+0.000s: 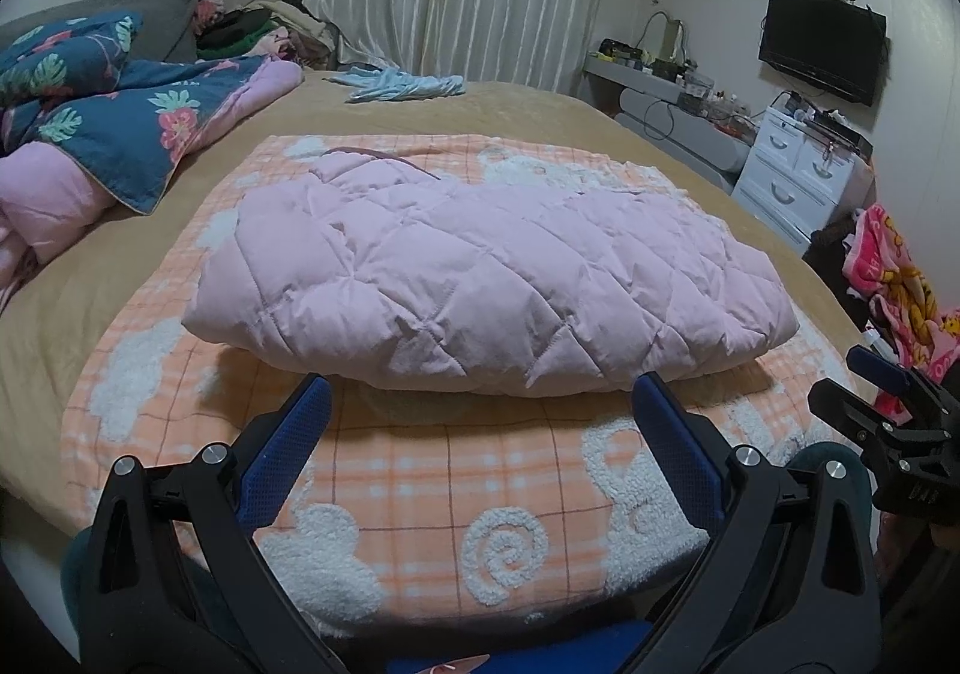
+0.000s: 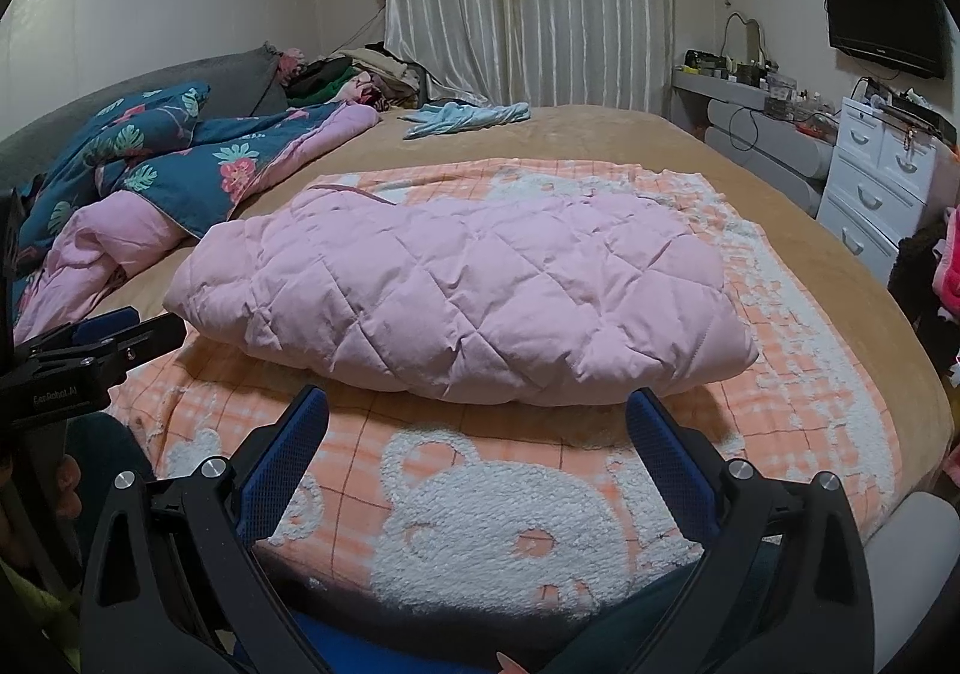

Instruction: Fold large clothes

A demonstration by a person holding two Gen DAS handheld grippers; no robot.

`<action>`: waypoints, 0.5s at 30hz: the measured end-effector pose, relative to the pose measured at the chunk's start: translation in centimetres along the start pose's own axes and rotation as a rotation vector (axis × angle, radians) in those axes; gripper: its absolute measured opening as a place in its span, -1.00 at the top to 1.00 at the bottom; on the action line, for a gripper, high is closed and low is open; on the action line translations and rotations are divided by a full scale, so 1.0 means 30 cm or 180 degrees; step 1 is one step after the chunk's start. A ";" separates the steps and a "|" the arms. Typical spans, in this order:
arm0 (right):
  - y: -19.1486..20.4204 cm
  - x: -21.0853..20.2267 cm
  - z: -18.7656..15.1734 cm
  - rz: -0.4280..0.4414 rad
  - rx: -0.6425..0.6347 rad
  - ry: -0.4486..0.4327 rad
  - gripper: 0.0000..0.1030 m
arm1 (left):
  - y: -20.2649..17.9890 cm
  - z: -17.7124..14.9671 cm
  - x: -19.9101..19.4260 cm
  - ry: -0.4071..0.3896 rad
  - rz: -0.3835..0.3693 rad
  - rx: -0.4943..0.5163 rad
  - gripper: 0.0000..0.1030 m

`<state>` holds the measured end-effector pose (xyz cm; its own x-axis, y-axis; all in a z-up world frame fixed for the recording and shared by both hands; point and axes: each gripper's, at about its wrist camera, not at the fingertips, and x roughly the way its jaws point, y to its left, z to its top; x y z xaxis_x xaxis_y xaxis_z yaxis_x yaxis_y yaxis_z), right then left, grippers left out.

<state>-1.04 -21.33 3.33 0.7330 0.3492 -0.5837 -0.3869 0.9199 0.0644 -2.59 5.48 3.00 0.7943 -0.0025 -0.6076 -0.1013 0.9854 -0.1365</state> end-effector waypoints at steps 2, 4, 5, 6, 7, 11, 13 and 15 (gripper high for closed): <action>0.000 0.000 0.000 0.0003 0.0002 -0.0001 -0.92 | -0.001 -0.001 -0.001 0.0007 0.0002 -0.0001 -0.82; 0.000 -0.001 0.000 0.0000 -0.0004 0.0000 -0.92 | -0.003 -0.001 -0.003 0.0004 0.0004 -0.0003 -0.82; 0.000 0.000 0.000 0.0004 -0.0003 0.0001 -0.92 | -0.005 -0.002 -0.004 0.0008 0.0008 -0.0005 -0.82; 0.000 -0.001 0.000 0.0009 -0.0003 -0.0002 -0.92 | -0.005 -0.003 -0.006 0.0005 0.0012 -0.0007 -0.82; 0.000 -0.002 0.000 0.0004 -0.0005 -0.0004 -0.92 | -0.001 -0.002 -0.005 0.0007 0.0004 -0.0003 -0.82; -0.001 -0.002 0.001 0.0003 -0.0003 -0.0009 -0.92 | -0.003 -0.003 -0.006 0.0012 0.0011 -0.0004 -0.82; -0.001 -0.003 0.001 0.0006 -0.0004 -0.0006 -0.92 | -0.002 -0.002 -0.005 0.0012 0.0014 0.0000 -0.82; -0.001 -0.003 0.001 0.0005 -0.0004 -0.0008 -0.92 | 0.000 -0.001 -0.005 0.0008 0.0007 -0.0006 -0.82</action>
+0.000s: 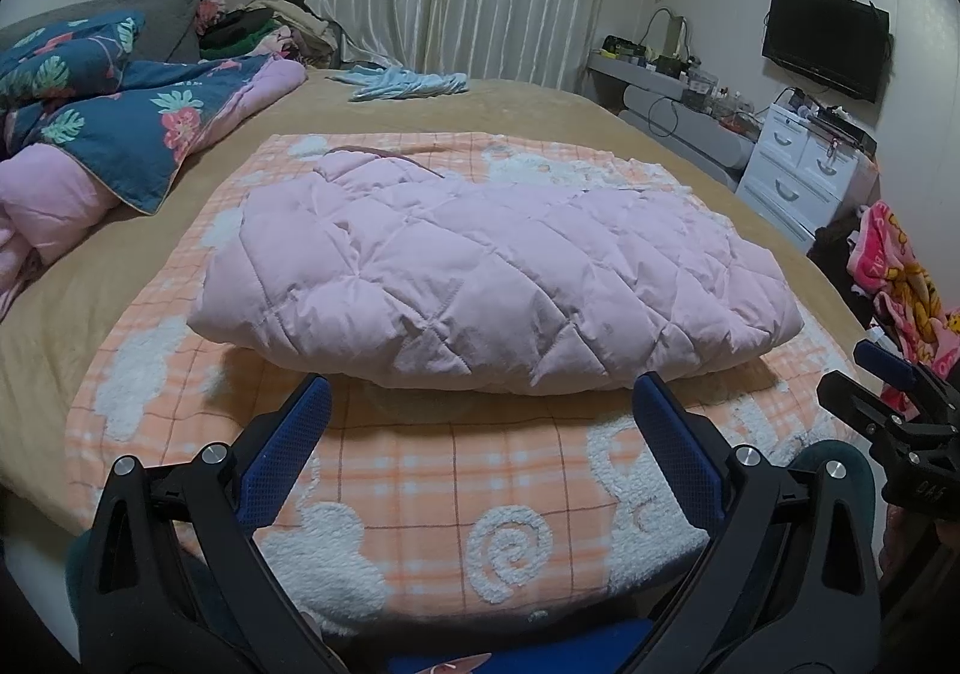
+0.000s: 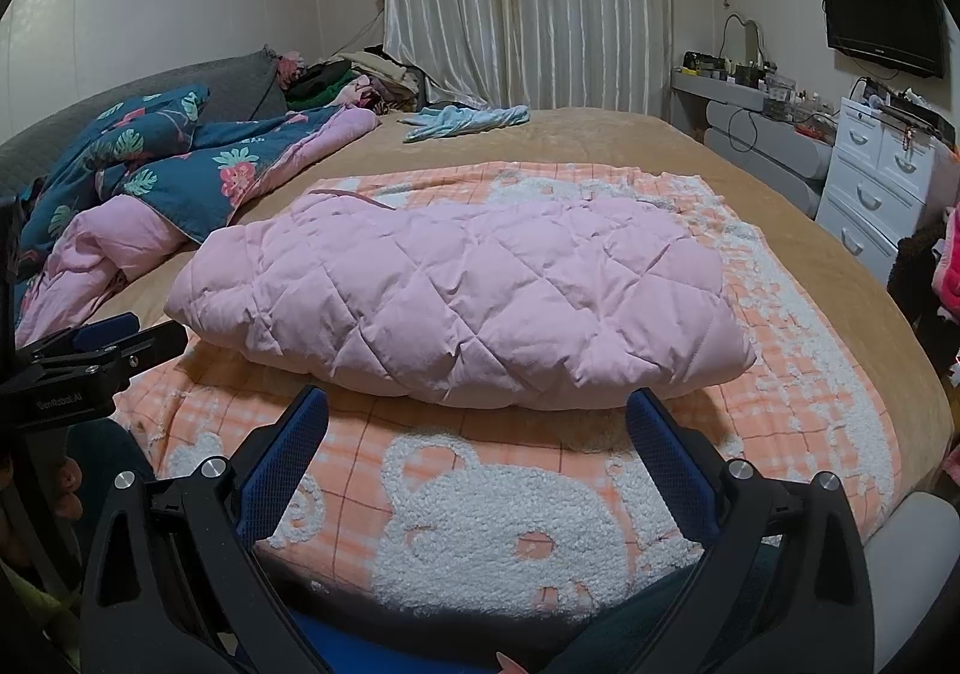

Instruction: Fold large clothes

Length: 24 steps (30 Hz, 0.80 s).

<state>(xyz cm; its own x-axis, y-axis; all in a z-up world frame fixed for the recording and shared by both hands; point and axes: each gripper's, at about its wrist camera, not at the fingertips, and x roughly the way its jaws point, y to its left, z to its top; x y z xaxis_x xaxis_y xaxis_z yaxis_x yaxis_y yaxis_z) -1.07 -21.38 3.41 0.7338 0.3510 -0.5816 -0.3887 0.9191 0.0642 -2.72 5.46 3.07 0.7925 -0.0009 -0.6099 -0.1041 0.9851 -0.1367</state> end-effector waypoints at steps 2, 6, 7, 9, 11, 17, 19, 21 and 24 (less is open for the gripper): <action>0.000 0.000 0.000 0.0001 -0.0002 -0.0001 -0.92 | -0.002 -0.001 -0.003 -0.0001 0.0004 0.0001 -0.82; 0.000 0.001 -0.001 -0.0001 -0.0004 0.0002 -0.92 | -0.003 -0.001 -0.003 -0.0002 0.0009 0.0004 -0.82; -0.001 0.000 -0.001 0.0001 -0.0001 0.0004 -0.92 | -0.002 0.000 -0.005 0.0000 0.0010 0.0001 -0.82; 0.000 0.000 -0.001 0.0000 -0.0003 0.0000 -0.92 | -0.003 -0.001 -0.007 0.0001 0.0012 0.0002 -0.82; -0.001 0.000 0.000 0.0003 -0.0003 -0.0001 -0.92 | 0.001 0.001 -0.007 0.0000 0.0013 0.0000 -0.82; 0.000 0.001 -0.001 0.0000 0.0000 -0.0002 -0.92 | 0.000 0.000 -0.009 -0.0001 0.0017 0.0006 -0.82; -0.001 0.000 -0.001 0.0001 0.0000 -0.0003 -0.92 | 0.000 0.000 -0.010 -0.0002 0.0020 0.0008 -0.82; -0.001 0.000 -0.001 -0.0002 -0.0003 -0.0005 -0.92 | 0.000 0.000 -0.010 -0.0002 0.0019 0.0008 -0.82; 0.000 0.000 0.000 -0.0005 -0.0003 -0.0003 -0.92 | -0.001 0.000 -0.010 -0.0003 0.0018 0.0006 -0.82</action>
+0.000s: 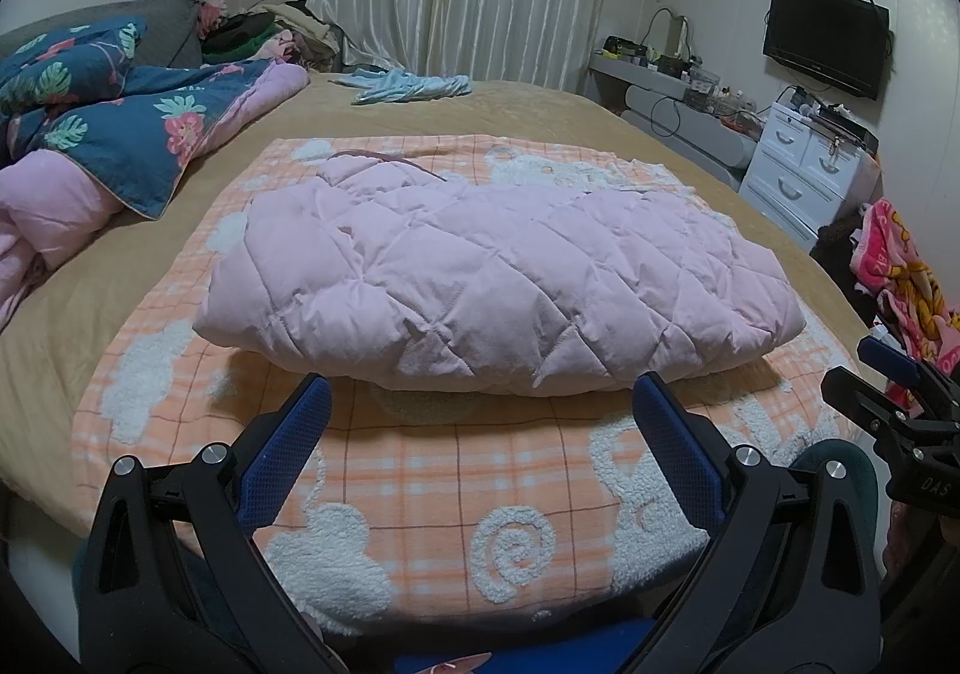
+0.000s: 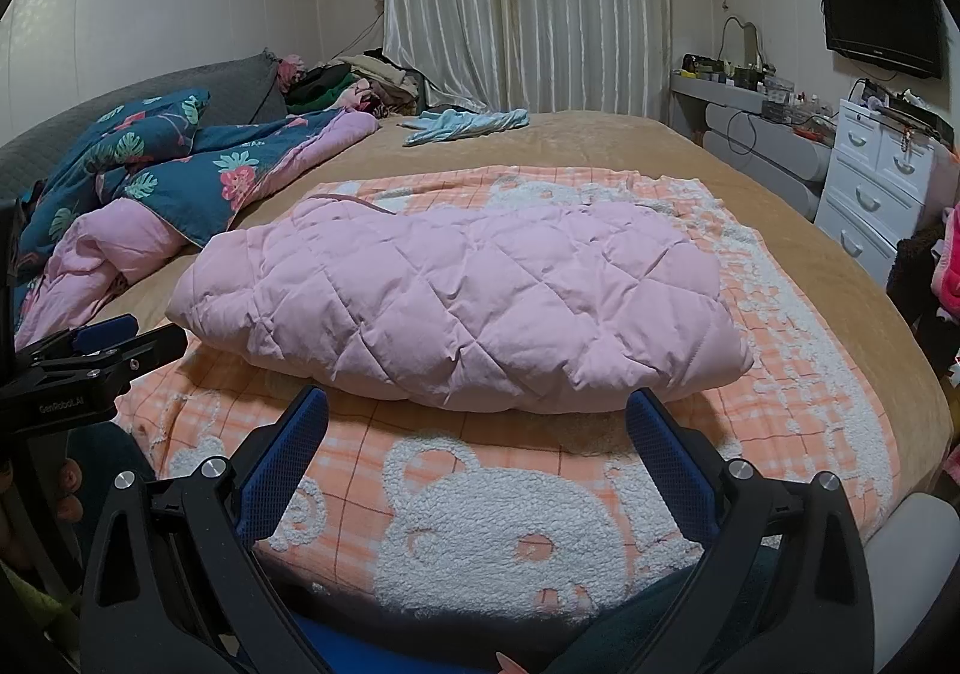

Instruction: Fold large clothes

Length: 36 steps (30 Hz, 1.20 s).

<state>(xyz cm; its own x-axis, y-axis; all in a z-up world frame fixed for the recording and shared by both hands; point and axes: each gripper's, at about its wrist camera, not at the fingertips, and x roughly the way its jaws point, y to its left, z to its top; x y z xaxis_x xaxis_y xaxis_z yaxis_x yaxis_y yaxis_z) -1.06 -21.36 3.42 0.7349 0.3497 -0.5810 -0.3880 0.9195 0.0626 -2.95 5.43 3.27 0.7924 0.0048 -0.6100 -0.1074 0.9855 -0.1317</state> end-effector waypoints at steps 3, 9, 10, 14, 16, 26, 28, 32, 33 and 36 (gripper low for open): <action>0.000 -0.001 0.000 0.0004 -0.0001 0.0001 -0.92 | 0.000 0.001 0.004 0.0002 0.0001 0.0000 -0.82; -0.001 -0.001 -0.001 0.0003 0.0003 -0.0003 -0.92 | 0.000 0.000 0.000 0.0002 -0.0003 -0.0005 -0.82; -0.001 -0.001 -0.002 0.0004 0.0001 -0.0002 -0.92 | -0.001 0.001 0.003 0.0002 0.0003 0.0001 -0.82; 0.000 -0.001 -0.001 0.0005 -0.0003 -0.0005 -0.92 | 0.002 0.001 0.001 0.0002 0.0011 -0.0004 -0.82; 0.000 -0.001 -0.002 0.0003 -0.0001 -0.0007 -0.92 | 0.002 0.001 -0.001 0.0000 0.0012 -0.0001 -0.82; 0.001 -0.001 -0.004 0.0000 -0.0005 -0.0008 -0.92 | 0.001 0.000 -0.003 0.0001 0.0010 -0.0001 -0.82; 0.003 -0.001 -0.002 -0.0002 -0.0003 -0.0007 -0.92 | 0.002 0.001 -0.001 0.0003 0.0013 -0.0002 -0.82; 0.003 0.000 -0.001 -0.0004 -0.0008 -0.0010 -0.92 | 0.002 0.000 0.000 0.0005 0.0017 0.0001 -0.82; 0.002 0.000 -0.001 -0.0002 -0.0005 -0.0011 -0.92 | 0.001 -0.001 -0.003 0.0007 0.0014 0.0004 -0.82; 0.003 0.000 -0.003 -0.0003 -0.0007 -0.0009 -0.92 | 0.006 -0.001 -0.005 0.0011 0.0014 -0.0003 -0.82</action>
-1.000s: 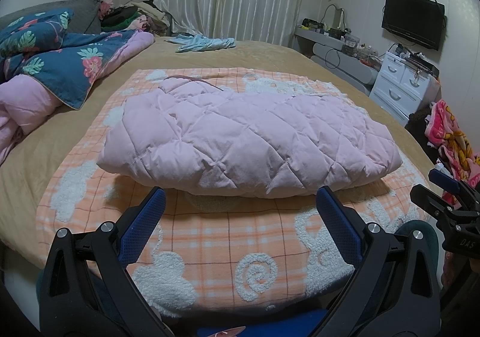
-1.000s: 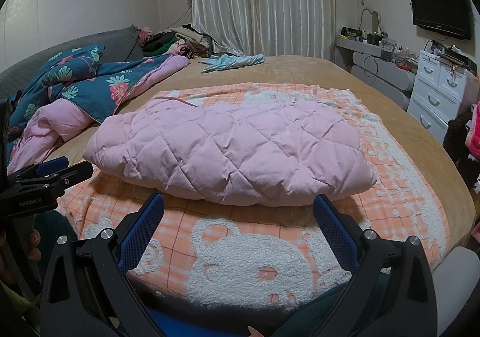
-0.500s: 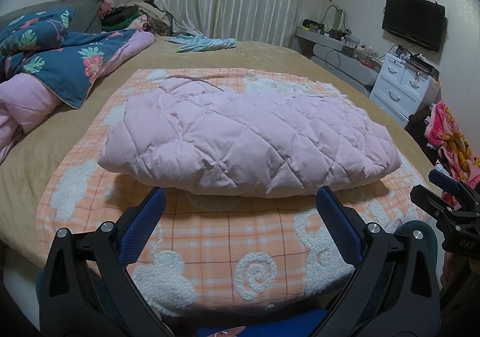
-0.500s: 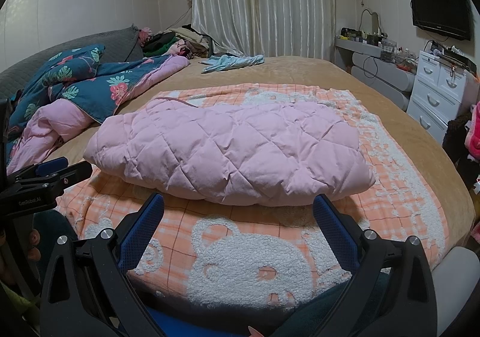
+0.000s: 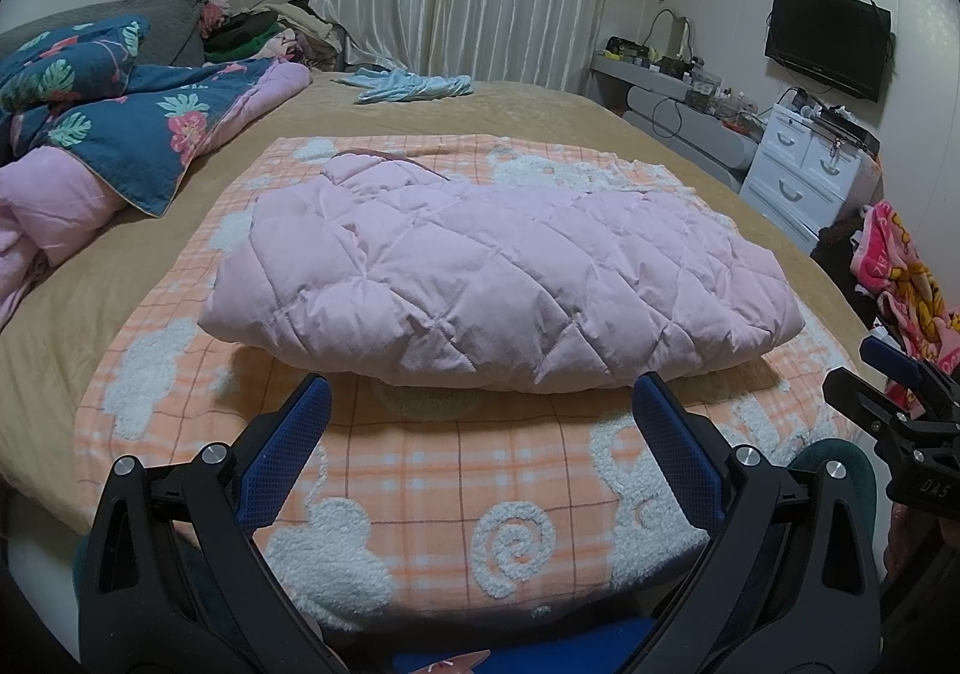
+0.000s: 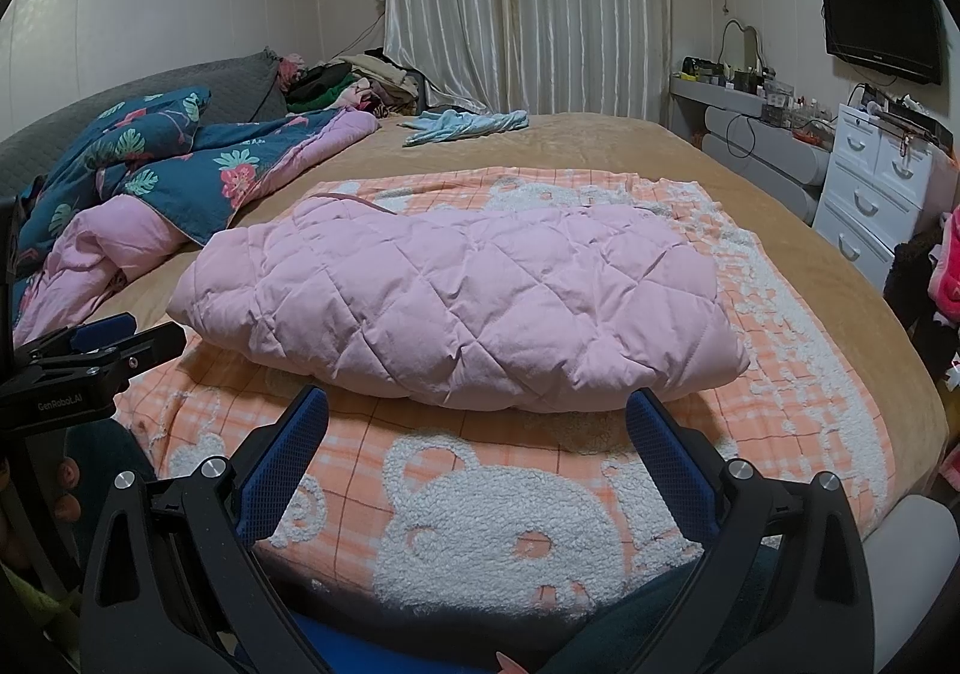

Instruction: Fold large clothes

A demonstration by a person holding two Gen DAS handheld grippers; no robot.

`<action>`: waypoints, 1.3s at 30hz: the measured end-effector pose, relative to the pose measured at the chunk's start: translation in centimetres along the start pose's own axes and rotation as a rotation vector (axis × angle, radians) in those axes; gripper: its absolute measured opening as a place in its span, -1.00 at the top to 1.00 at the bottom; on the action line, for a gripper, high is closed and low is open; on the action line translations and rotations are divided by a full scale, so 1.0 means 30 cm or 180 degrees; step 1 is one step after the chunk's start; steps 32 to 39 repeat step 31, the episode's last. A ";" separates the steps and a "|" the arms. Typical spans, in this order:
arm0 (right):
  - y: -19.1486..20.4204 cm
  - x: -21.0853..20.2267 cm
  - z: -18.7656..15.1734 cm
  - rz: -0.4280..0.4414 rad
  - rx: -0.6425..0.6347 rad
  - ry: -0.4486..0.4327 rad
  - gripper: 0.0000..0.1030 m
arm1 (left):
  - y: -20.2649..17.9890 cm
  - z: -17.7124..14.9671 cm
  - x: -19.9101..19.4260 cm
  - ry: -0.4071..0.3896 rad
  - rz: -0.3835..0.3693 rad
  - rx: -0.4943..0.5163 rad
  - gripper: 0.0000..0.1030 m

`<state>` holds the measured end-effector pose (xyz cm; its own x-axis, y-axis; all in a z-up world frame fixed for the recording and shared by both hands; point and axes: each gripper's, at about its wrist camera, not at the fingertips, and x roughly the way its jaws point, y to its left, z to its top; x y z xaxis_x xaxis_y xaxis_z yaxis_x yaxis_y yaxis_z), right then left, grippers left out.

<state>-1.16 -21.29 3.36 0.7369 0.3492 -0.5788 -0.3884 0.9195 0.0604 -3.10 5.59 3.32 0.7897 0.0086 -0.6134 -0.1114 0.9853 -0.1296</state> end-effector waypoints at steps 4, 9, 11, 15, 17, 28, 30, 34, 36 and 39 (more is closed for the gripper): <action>0.001 0.000 0.003 -0.0008 -0.0006 0.0009 -0.92 | 0.006 0.000 -0.003 -0.0001 -0.0005 -0.0008 -0.82; 0.002 -0.003 0.012 -0.0016 -0.0036 0.0024 -0.92 | 0.029 -0.005 -0.018 -0.0004 0.0042 -0.0021 -0.82; 0.001 -0.006 0.012 -0.0017 -0.0035 0.0039 -0.92 | 0.043 -0.008 -0.019 0.0005 0.0065 -0.0049 -0.82; -0.001 -0.023 0.008 -0.0034 -0.0008 0.0021 -0.92 | 0.057 -0.013 -0.012 0.0053 0.0145 -0.0042 -0.82; -0.017 -0.034 0.007 -0.0073 0.0025 0.0001 -0.92 | 0.076 -0.019 -0.005 0.0120 0.0174 -0.0066 -0.82; -0.572 -0.102 -0.071 -0.1021 0.1139 -0.0044 -0.92 | 0.459 0.067 0.085 0.0139 0.0836 -0.0693 -0.82; -0.801 -0.098 -0.133 -0.1602 0.1398 0.0059 -0.92 | 0.615 0.109 0.110 0.0112 0.1131 -0.0879 -0.82; -0.939 -0.096 -0.179 -0.1950 0.1564 0.0150 -0.92 | 0.728 0.136 0.127 0.0092 0.1288 -0.1016 -0.82; -0.939 -0.096 -0.179 -0.1950 0.1564 0.0150 -0.92 | 0.728 0.136 0.127 0.0092 0.1288 -0.1016 -0.82; -0.939 -0.096 -0.179 -0.1950 0.1564 0.0150 -0.92 | 0.728 0.136 0.127 0.0092 0.1288 -0.1016 -0.82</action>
